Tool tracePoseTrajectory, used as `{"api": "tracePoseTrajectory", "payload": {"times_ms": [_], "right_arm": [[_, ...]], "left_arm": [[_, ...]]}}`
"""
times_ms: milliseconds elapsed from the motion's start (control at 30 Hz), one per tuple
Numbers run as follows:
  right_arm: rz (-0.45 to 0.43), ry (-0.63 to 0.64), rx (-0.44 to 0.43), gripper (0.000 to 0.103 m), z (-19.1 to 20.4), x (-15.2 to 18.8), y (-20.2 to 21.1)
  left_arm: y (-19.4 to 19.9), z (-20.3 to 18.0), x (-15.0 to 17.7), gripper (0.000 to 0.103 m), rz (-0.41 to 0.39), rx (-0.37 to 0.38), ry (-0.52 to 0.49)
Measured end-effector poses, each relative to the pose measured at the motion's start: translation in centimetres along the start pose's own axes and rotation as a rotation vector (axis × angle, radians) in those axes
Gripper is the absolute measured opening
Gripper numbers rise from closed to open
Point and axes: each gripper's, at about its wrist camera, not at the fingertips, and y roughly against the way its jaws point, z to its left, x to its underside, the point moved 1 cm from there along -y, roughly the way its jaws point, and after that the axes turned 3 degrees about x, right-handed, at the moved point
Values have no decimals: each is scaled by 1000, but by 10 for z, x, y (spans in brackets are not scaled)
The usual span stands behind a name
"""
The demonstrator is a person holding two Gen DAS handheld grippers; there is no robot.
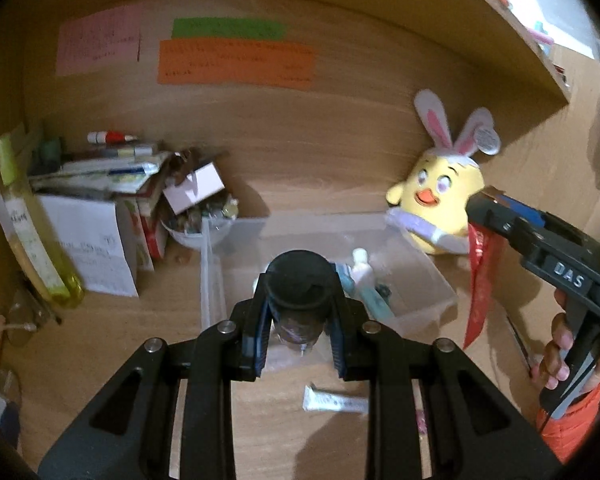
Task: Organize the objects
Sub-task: 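Carry the purple bottle and red packet into the clear bin and release both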
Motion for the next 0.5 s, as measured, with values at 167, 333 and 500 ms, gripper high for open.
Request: {"api": "tracePoseTrajectory", "payload": {"times_ms": [167,333,500], "right_arm": [[18,-8,17,54,2,-13,-39],[101,35,43,54,8,-10,-84],[219,79,16,54,14,5,-120]], "left_arm": [[-25,13,-11,25,33,-53,7],[-55,27,-9,25,108,-64,27],[-73,30,-2,25,146,-74,25]]}}
